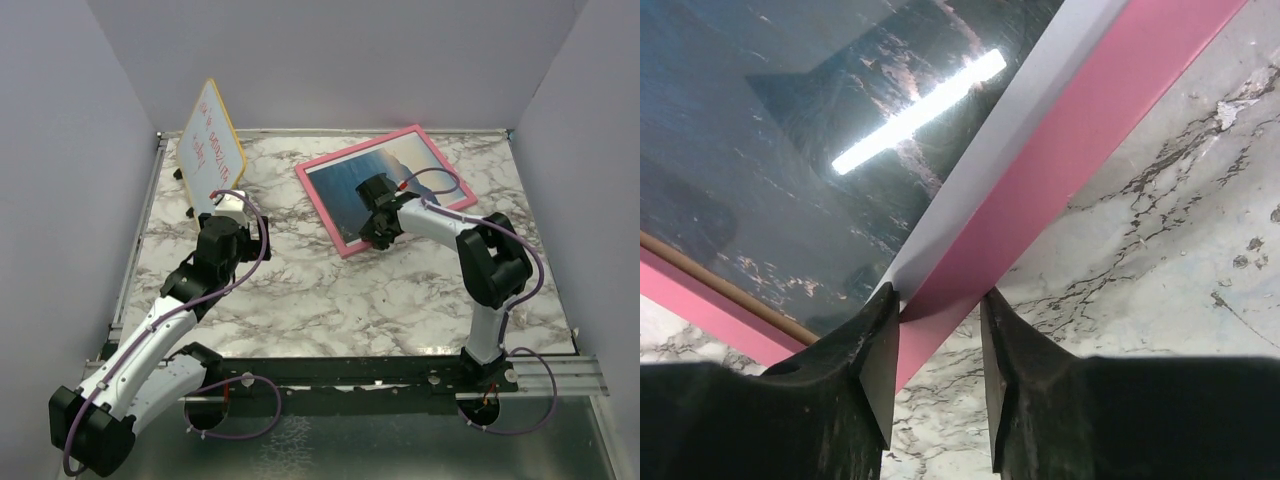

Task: Take the photo out of the frame
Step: Move the photo frame to the center of the board.

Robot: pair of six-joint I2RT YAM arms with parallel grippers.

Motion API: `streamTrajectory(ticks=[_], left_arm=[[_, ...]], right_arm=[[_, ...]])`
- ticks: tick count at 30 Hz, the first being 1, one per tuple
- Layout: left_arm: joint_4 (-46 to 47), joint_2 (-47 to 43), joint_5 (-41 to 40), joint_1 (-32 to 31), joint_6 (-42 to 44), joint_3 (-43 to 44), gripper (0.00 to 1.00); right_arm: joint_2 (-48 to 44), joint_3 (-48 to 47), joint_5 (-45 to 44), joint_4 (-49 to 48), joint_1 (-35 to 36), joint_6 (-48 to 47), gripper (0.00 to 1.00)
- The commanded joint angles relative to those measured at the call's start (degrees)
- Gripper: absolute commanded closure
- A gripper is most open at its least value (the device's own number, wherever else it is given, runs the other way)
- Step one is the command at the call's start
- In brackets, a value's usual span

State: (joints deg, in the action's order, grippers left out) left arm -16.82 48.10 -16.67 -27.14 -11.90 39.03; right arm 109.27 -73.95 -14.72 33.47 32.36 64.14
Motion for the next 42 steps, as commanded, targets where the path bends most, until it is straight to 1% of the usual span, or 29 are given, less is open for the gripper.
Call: streamTrajectory(ticks=[1, 7, 13, 18, 20, 23, 26, 29, 31, 33, 36, 38, 39, 42], left_arm=[[-0.21, -0.46, -1.35, -0.11, 0.21, -0.31, 0.01], [-0.18, -0.46, -1.35, -0.11, 0.24, -0.3, 0.01], [-0.27, -0.44, -1.31, -0.11, 0.21, -0.33, 0.01], [-0.48, -0.41, -1.15, -0.11, 0.16, -0.26, 0.01], [-0.49, -0.42, -1.02, -0.11, 0.17, -0.25, 0.01], [-0.81, -0.42, -0.51, -0.11, 0.03, -0.07, 0.01], [-1.22, -0.29, 0.38, -0.11, -0.13, 0.28, 0.01], [-1.9, -0.28, 1.67, -0.17, -0.63, 0.61, 0.01], [-1.99, 0.11, 3.64, -0.13, -0.54, 0.63, 0.01], [-2.54, 1.26, 6.1, -0.1, -0.68, 1.37, 0.01], [-4.66, 3.57, 10.54, -0.2, -2.07, 3.04, 0.01], [-4.99, 5.39, 13.86, -0.2, -3.28, 2.97, 0.04], [-6.11, 6.52, 13.29, -0.2, -5.19, 3.29, 0.06], [-6.41, 8.99, 12.18, -0.2, -11.07, 3.39, 0.07]], right_arm=[[0.81, 0.39, -1.19, 1.05, 0.71, -2.11, 0.68], [-2.16, 4.7, -1.37, -0.87, 2.64, -4.15, 0.68], [-5.82, 9.25, -0.07, -4.57, 6.55, -11.34, 0.68], [-9.02, 14.58, 0.04, -6.08, 9.67, -14.38, 0.68], [-11.54, 18.18, 1.77, -8.5, 10.57, -16.57, 0.68], [-16.89, 23.91, 3.45, -10.07, 10.99, -17.42, 0.67], [-22.51, 29.36, 3.9, -10.67, 11.06, -18.34, 0.66], [-28.15, 33.19, 5.34, -10.65, 11.06, -21.24, 0.66], [-30.96, 34.49, 5.5, -9.23, 11.06, -22.29, 0.65], [-32.69, 35.17, 3.27, -7.15, 11.06, -21.66, 0.64], [-33.21, 35.54, -0.58, -5.21, 11.06, -19.86, 0.62], [-32.51, 35.03, -3.07, -3.62, 11.06, -18.53, 0.59], [-32.39, 34.83, -3.57, -3.35, 11.07, -18.14, 0.57], [-33.68, 35.31, -1.3, -4.94, 11.06, -17.63, 0.54]])
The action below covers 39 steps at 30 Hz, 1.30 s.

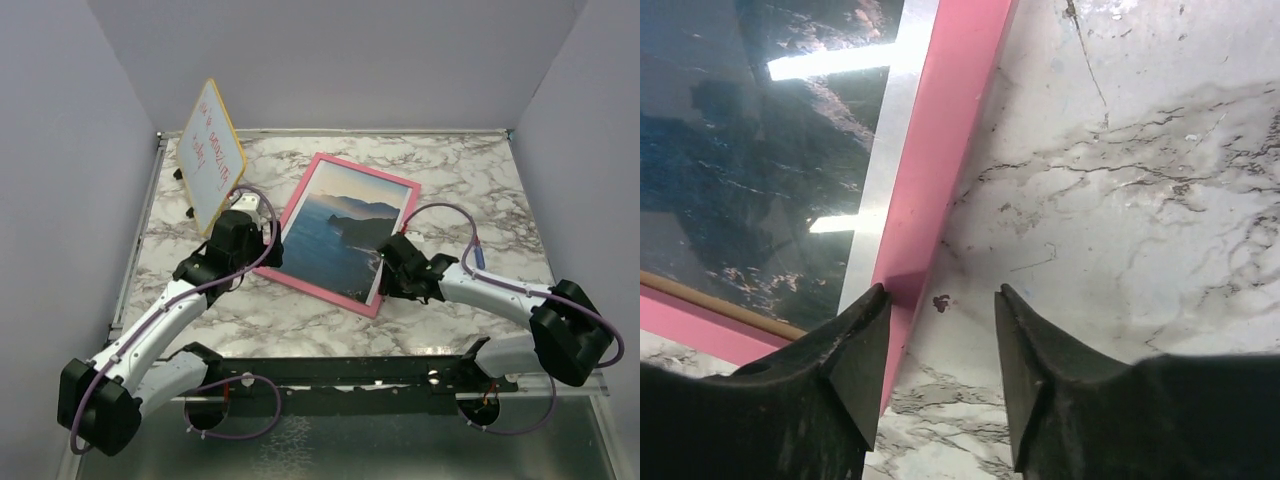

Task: Take the photo out of the frame
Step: Move the photo frame to the center of the board, then adjust the photo frame at the center of the board.

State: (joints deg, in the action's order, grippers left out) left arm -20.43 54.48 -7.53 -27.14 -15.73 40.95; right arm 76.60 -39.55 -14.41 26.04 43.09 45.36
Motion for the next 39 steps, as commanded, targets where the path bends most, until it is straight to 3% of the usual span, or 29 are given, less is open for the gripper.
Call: streamTrajectory(ticks=[1, 5, 8, 16, 20, 28, 39], left_arm=[[-2.36, 3.4, 2.9, -0.32, -8.89, 1.33, 0.07], [1.73, 6.27, -0.22, -1.41, -11.91, -0.62, 0.07], [2.98, 9.63, -4.77, -1.73, -12.37, -0.43, 0.07], [8.99, 15.8, -12.83, -1.78, -11.25, -3.48, 0.08], [13.58, 15.96, -12.95, -1.78, -10.11, -4.7, 0.09], [14.36, 23.2, -15.87, -1.7, -10.32, -3.85, 0.31], [16.42, 26.82, -10.99, -0.25, -9.57, -4.05, 0.47]], right_arm=[[-2.07, 1.33, -0.12, 1.64, 0.37, 1.53, 0.51], [-7.99, 4.45, 3.76, -2.95, 0.33, 4.03, 0.17], [-12.65, 7.57, 8.13, -9.21, 0.33, 4.29, 0.07], [-13.24, 8.17, 12.64, -11.94, 0.33, 6.16, 0.07], [-10.25, 8.34, 13.99, -13.4, 0.33, 6.69, 0.14], [-8.93, 6.95, 15.34, -12.62, 0.33, 6.44, 0.16], [-12.6, 6.9, 12.96, -8.33, 0.33, 7.24, 0.16]])
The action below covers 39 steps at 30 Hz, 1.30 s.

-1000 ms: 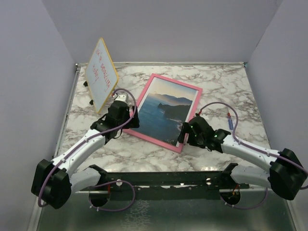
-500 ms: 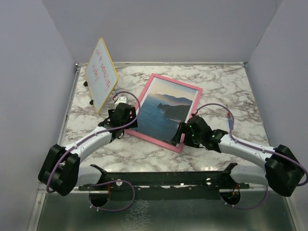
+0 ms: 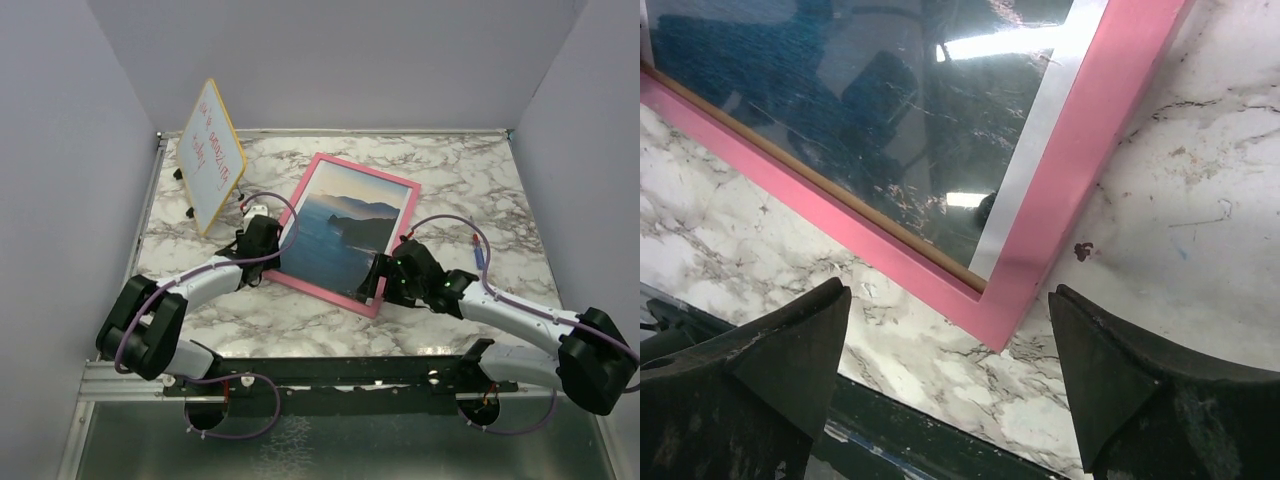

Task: Take the photo out of the frame
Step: Adjust the photo frame at the center of the board.

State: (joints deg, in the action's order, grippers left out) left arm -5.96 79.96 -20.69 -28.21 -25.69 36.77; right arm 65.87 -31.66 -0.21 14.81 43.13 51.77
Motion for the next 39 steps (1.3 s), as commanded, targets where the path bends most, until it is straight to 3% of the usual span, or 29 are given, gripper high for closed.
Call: streamTrajectory(ticks=[1, 3, 9, 13, 18, 23, 31, 39], left_arm=[[2.21, 1.62, 3.15, 1.17, 0.34, -0.06, 0.49], [2.92, 1.92, 5.44, 1.9, -0.06, -0.61, 0.58], [5.19, -0.21, 9.55, 2.63, -1.89, -3.32, 0.63], [5.78, -0.92, 15.66, 2.63, -3.43, -4.62, 0.78], [8.69, -1.44, 20.25, 2.59, -6.33, -7.51, 0.86], [9.02, -4.05, 23.29, 1.53, -7.26, -10.58, 0.91], [4.28, -8.57, 21.13, -2.24, -6.02, -12.58, 0.92], [3.54, -14.14, 19.0, -11.42, -11.47, -16.51, 0.92]], right_arm=[[-2.22, -1.0, -1.48, 3.24, 0.33, 0.87, 0.15], [-2.8, -0.99, -1.63, 3.94, 0.29, 1.05, 0.16], [-3.49, -0.66, -1.99, 4.6, 0.29, 1.4, 0.16], [-3.0, -0.67, -2.83, 4.83, 0.28, 1.56, 0.15], [-2.5, -1.43, -4.4, 5.41, 0.28, 2.36, 0.13], [-3.14, -3.2, -9.62, 8.64, 0.29, 4.61, 0.09], [-1.93, -5.96, -12.29, 10.91, 0.28, 4.6, 0.08], [-1.48, -6.78, -16.81, 11.48, 0.28, 6.89, 0.05]])
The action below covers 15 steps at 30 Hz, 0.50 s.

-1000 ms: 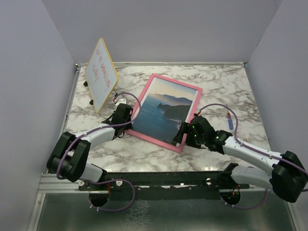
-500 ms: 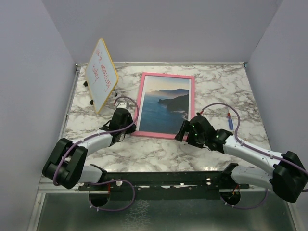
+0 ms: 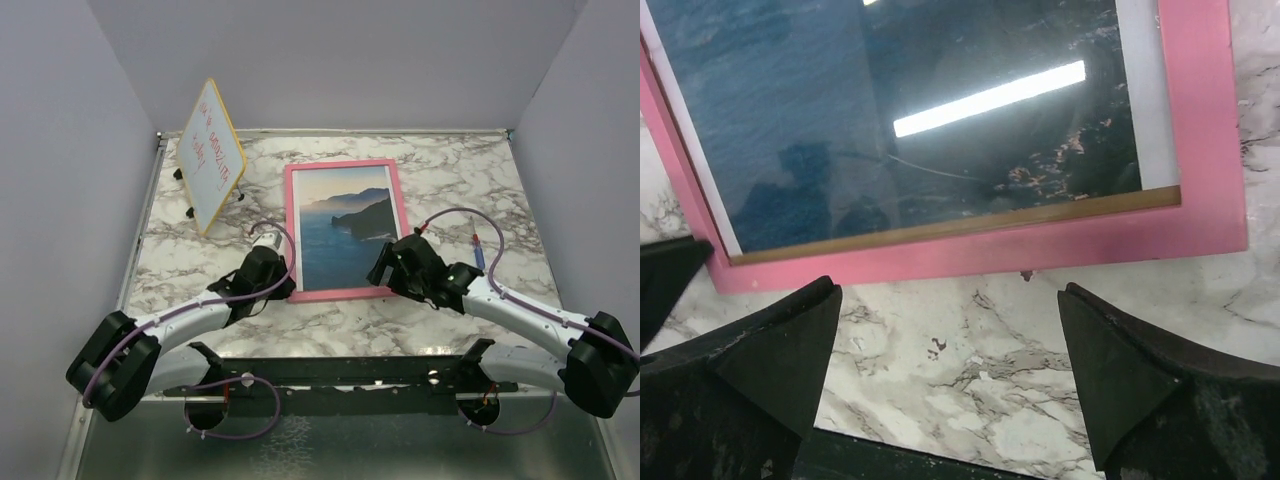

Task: Take the photo out of the frame
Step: Adjust the photo frame at the center of the board.

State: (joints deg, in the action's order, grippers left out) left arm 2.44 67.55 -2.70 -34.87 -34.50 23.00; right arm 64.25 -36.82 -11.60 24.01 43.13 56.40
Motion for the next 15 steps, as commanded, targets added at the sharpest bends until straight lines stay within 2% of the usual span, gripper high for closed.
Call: streamTrajectory(ticks=[1, 5, 6, 8, 11, 15], left_arm=[[-4.97, -2.14, 0.88, -5.78, -2.94, -3.05, 0.92], [-5.7, -3.23, -1.4, -9.11, -4.24, -3.89, 0.89], [-6.28, -3.59, -2.15, -9.15, -4.59, -3.62, 0.81], [-7.45, -4.93, -3.53, -9.23, -4.87, -2.56, 0.56], [-8.61, -7.99, -5.35, -9.17, -4.34, -0.48, 0.32], [-10.47, -8.41, -9.82, -9.16, -2.73, 2.8, 0.11]], right_arm=[[0.12, -1.9, -6.23, 2.5, 0.34, 2.3, 0.05], [0.14, -2.62, -10.5, 3.27, 0.31, 0.88, 0.02], [0.49, -2.67, -12.18, 4.15, 0.29, 1.38, 0.01], [1.38, -3.96, -14.87, 6.44, 0.28, -0.13, 0.0], [3.67, -7.75, -20.06, 12.83, -0.12, 0.19, 0.0], [5.71, -9.73, -19.04, 13.61, -5.69, -3.43, 0.0]])
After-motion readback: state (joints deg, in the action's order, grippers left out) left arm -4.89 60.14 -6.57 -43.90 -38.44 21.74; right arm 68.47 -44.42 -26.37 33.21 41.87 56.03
